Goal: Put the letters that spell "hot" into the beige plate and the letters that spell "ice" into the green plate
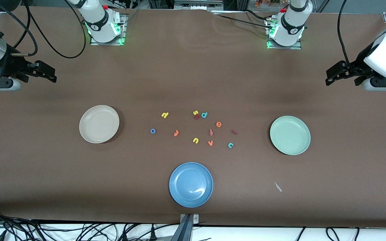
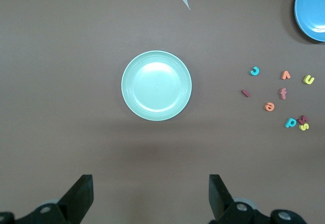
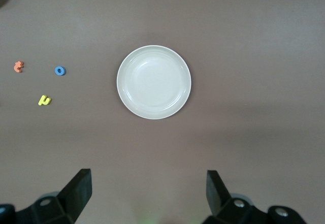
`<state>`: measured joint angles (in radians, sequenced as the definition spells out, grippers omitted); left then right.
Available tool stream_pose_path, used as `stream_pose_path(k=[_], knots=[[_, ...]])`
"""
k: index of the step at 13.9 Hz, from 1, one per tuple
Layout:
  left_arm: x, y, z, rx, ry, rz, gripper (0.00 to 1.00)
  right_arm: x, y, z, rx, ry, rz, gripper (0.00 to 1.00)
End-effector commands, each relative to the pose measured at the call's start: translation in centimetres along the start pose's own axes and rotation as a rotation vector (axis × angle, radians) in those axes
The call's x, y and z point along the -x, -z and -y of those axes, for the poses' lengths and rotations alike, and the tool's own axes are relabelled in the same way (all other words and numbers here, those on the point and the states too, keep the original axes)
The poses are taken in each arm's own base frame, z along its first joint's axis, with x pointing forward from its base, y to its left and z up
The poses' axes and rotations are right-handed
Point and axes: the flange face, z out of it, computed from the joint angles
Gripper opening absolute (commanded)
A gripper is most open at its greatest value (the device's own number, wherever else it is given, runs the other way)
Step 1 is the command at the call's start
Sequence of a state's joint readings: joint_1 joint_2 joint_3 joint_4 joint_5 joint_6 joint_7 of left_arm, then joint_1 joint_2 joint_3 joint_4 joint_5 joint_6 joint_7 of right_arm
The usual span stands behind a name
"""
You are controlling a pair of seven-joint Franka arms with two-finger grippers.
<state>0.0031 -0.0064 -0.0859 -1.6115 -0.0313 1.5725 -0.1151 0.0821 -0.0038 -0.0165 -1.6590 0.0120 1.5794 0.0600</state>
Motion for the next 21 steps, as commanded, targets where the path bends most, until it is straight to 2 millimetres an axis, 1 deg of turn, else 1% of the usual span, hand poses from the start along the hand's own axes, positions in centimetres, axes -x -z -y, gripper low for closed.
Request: stream_pose_path(k=[1,10,16,19,21], knots=[[-0.3,0.6,-0.1,0.012,0.002,-0.01,1.0,0.5,1.5,0.3,-0.016,-0.005,-0.009,1.0],[-0.2,0.6,-0.1,0.012,0.002,-0.01,1.0,0.3,1.3,0.4,-0.016,-0.005,-0.007,1.0],[-0.3,0.5,-0.3,0.012,-0.002,-0.008,1.0,0.1,0.6,0.6,-0.001,0.002,0.007,1.0],[-0.3,0.5,-0.2,0.013,0.001,-0.008,1.0,0.1,0.7,0.5,0.001,0.002,0.004,1.0],[-0.3,0.5,-0.2,0.013,0.001,-0.008,1.0,0.2,0.4,0.4,0.002,0.001,0.016,1.0]])
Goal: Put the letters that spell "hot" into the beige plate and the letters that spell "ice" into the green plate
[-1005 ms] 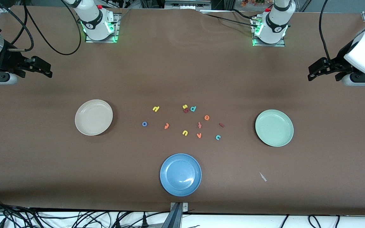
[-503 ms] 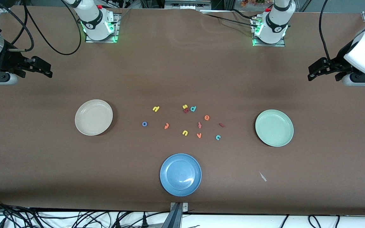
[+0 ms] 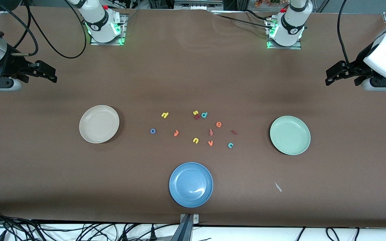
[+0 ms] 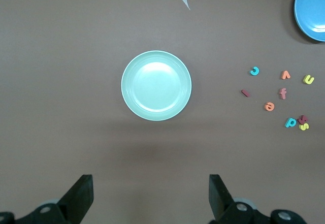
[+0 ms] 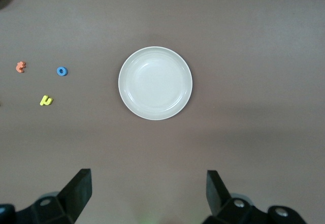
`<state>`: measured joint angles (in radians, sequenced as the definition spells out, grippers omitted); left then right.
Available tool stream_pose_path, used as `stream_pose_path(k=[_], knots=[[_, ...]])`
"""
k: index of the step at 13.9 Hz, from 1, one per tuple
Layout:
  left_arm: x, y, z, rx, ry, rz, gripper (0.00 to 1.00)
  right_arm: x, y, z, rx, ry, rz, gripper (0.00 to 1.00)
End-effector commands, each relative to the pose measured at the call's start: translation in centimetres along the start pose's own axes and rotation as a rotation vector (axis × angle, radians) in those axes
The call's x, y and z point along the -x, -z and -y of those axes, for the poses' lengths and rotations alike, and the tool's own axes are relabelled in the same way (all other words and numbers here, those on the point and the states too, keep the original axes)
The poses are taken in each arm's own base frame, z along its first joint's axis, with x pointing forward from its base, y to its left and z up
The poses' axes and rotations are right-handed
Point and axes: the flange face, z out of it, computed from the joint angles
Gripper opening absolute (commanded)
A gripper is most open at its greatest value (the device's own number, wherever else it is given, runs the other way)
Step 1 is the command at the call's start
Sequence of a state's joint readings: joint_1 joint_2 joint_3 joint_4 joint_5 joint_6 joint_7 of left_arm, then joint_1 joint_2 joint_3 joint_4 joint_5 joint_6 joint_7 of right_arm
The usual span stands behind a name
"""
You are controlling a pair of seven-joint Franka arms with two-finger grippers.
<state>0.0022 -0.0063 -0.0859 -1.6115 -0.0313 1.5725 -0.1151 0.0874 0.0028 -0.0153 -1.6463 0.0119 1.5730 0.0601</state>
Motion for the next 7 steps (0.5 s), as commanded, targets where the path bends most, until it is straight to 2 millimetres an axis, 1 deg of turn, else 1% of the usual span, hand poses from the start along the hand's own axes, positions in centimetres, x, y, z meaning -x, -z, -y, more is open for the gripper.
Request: stream_pose_path(k=[1,7], knots=[[-0.28,0.52,-0.09,0.012,0.002,-0.008,1.0,0.29,0.22,0.07,0.001,-0.006,0.016,1.0],[-0.25,0.6,-0.02,0.014,0.003,-0.01,1.0,0.41,0.47,-0.32,0.005,-0.027,0.011,1.0]])
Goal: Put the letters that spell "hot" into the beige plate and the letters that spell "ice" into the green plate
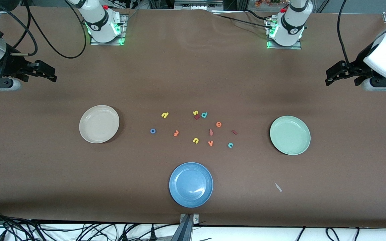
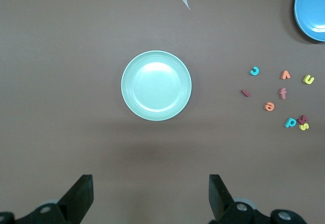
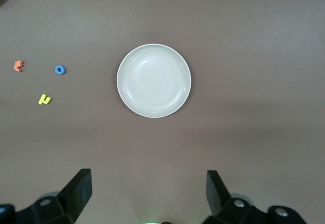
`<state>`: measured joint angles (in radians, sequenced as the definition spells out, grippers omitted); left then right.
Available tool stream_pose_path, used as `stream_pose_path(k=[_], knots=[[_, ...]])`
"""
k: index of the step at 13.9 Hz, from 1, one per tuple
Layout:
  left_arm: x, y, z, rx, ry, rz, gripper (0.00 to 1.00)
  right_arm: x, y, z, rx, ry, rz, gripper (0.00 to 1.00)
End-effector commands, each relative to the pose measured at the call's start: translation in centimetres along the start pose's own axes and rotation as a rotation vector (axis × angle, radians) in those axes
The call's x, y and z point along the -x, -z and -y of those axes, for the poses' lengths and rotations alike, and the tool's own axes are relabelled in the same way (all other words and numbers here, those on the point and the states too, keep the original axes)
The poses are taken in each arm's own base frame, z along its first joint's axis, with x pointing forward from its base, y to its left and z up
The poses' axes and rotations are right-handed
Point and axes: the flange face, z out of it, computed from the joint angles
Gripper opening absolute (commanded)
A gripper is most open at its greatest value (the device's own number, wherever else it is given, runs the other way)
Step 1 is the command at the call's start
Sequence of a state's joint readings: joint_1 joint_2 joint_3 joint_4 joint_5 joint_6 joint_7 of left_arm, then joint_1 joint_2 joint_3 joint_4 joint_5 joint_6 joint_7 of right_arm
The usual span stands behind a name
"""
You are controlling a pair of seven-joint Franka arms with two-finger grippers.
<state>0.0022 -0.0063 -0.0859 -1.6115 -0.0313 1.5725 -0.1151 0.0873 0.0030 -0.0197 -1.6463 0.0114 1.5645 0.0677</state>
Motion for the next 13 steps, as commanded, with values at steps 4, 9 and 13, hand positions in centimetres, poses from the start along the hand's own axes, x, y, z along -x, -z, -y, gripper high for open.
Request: stream_pose_path(k=[4,9,13], knots=[[-0.3,0.59,-0.01,0.012,0.003,-0.01,1.0,0.29,0.48,0.08,0.007,-0.037,0.002,1.0],[-0.3,0.6,0.06,0.014,0.005,-0.01,1.0,0.08,0.23,0.18,0.007,-0.037,0.0,1.0],[-0.31,0.53,0.15,0.014,0.006,-0.008,1.0,0.18,0.39,0.25,0.007,-0.037,-0.003,1.0]])
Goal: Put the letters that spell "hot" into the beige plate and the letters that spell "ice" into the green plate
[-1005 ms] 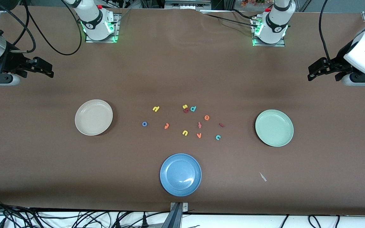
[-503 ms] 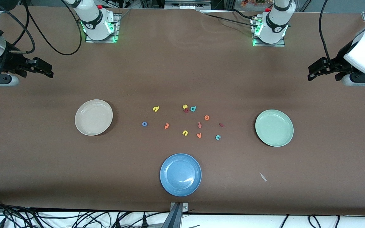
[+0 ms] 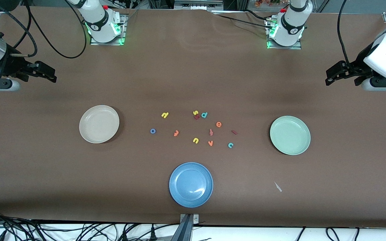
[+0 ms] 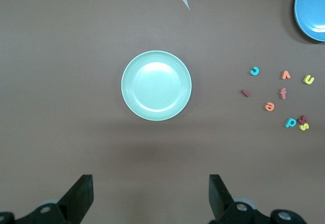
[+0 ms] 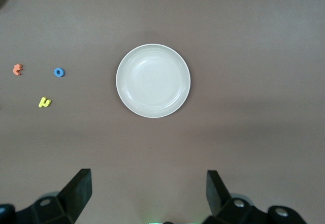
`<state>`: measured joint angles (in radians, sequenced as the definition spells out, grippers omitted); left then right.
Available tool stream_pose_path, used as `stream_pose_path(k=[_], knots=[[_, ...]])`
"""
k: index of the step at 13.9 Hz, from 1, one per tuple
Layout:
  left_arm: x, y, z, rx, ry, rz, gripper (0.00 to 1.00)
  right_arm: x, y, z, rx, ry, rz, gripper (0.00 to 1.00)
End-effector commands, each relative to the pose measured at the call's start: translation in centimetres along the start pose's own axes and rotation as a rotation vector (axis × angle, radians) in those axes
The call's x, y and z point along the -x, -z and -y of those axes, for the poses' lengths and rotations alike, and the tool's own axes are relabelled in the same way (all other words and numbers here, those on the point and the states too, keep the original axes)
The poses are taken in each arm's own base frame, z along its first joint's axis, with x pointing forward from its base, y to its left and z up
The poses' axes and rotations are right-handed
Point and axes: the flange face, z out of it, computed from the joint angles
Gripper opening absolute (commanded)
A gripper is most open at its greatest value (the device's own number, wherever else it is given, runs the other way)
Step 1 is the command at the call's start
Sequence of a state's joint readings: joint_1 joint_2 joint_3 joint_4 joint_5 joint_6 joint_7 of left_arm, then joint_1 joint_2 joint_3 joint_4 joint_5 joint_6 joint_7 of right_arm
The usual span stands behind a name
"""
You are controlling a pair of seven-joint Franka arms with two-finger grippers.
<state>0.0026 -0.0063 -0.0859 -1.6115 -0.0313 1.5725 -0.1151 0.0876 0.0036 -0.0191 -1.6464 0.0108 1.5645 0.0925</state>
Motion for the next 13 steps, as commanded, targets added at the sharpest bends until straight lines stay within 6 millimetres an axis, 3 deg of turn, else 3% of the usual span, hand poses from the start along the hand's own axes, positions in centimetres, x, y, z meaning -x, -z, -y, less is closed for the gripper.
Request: stream_pose_path(k=[1,11,13], knots=[[-0.3,0.6,0.1,0.014,0.006,-0.01,1.0,0.2,0.7,0.1,0.006,-0.013,-0.008,1.0],[-0.4,0.4,0.0,0.023,0.011,-0.004,1.0,0.3,0.6,1.1,0.01,-0.017,-0.01,1.0],[-0.9,-0.7,-0.5,0.02,-0.001,0.014,1.0,0.2,0.7,1.2,0.01,-0.016,-0.013,1.0]])
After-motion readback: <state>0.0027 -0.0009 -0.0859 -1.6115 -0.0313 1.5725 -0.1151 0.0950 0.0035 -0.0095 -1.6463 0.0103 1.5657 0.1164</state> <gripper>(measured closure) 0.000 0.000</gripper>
